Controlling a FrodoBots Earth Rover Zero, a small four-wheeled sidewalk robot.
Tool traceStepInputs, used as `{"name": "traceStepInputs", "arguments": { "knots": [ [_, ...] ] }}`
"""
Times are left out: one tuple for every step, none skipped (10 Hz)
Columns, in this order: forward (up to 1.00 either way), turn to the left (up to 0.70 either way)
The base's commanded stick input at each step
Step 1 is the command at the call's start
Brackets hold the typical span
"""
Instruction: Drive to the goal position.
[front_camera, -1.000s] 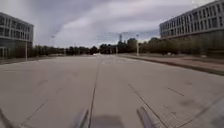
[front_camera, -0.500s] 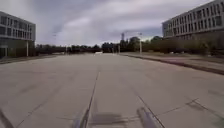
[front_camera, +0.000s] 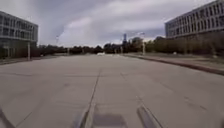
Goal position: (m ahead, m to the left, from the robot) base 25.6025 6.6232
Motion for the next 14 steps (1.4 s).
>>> {"name": "traceStepInputs", "arguments": {
  "knots": [
    [1.0,-0.2],
    [1.0,-0.27],
    [1.0,-0.27],
    [1.0,-0.27],
    [1.0,-0.27],
    [1.0,-0.27],
    [1.0,-0.21],
    [1.0,-0.06],
    [1.0,0.0],
    [1.0,0.0],
    [1.0,0.0],
    [1.0,0.0],
    [1.0,0.0],
    [1.0,0.0]
  ]
}}
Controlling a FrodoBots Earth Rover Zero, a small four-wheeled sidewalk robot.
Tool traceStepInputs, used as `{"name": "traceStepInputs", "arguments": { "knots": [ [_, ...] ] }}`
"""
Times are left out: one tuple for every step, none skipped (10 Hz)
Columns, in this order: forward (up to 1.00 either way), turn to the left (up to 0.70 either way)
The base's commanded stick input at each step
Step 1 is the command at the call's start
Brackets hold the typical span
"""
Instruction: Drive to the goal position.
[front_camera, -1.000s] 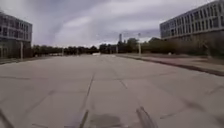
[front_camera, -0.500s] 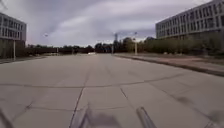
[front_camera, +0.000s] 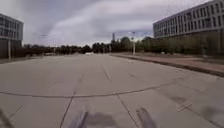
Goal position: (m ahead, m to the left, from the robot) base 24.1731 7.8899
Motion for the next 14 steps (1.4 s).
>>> {"name": "traceStepInputs", "arguments": {
  "knots": [
    [1.0,0.0],
    [1.0,0.0],
    [1.0,0.0],
    [1.0,0.0],
    [1.0,0.0],
    [1.0,0.0],
    [1.0,0.0],
    [1.0,0.0],
    [1.0,0.0],
    [1.0,0.0],
    [1.0,0.0],
    [1.0,0.0],
    [1.0,0.0],
    [1.0,0.0]
  ]
}}
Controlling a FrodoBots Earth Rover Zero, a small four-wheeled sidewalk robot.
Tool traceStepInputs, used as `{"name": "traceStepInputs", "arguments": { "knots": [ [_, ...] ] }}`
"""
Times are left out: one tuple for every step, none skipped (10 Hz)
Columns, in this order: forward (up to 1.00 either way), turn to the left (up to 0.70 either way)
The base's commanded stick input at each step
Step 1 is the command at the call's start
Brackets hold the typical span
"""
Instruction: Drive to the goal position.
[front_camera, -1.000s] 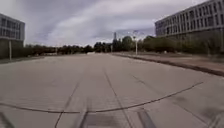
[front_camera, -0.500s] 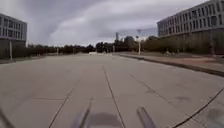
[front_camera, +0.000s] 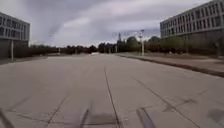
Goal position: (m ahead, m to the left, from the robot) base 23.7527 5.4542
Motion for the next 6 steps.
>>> {"name": "traceStepInputs", "arguments": {
  "knots": [
    [1.0,0.0],
    [1.0,0.0],
    [1.0,0.0],
    [1.0,0.0],
    [1.0,0.0],
    [1.0,0.0]
  ]
}}
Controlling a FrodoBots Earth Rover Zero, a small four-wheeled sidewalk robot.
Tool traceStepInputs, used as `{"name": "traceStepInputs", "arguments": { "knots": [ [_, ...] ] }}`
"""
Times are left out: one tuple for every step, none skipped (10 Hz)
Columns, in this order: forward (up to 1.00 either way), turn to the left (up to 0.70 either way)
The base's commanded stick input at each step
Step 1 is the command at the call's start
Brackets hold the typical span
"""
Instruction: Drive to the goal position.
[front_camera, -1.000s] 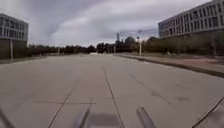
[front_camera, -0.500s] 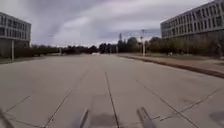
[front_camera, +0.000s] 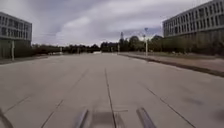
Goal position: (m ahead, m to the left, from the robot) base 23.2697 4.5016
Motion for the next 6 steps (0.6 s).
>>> {"name": "traceStepInputs", "arguments": {
  "knots": [
    [1.0,0.0],
    [1.0,0.0],
    [1.0,0.0],
    [1.0,0.0],
    [1.0,0.0],
    [1.0,0.0]
  ]
}}
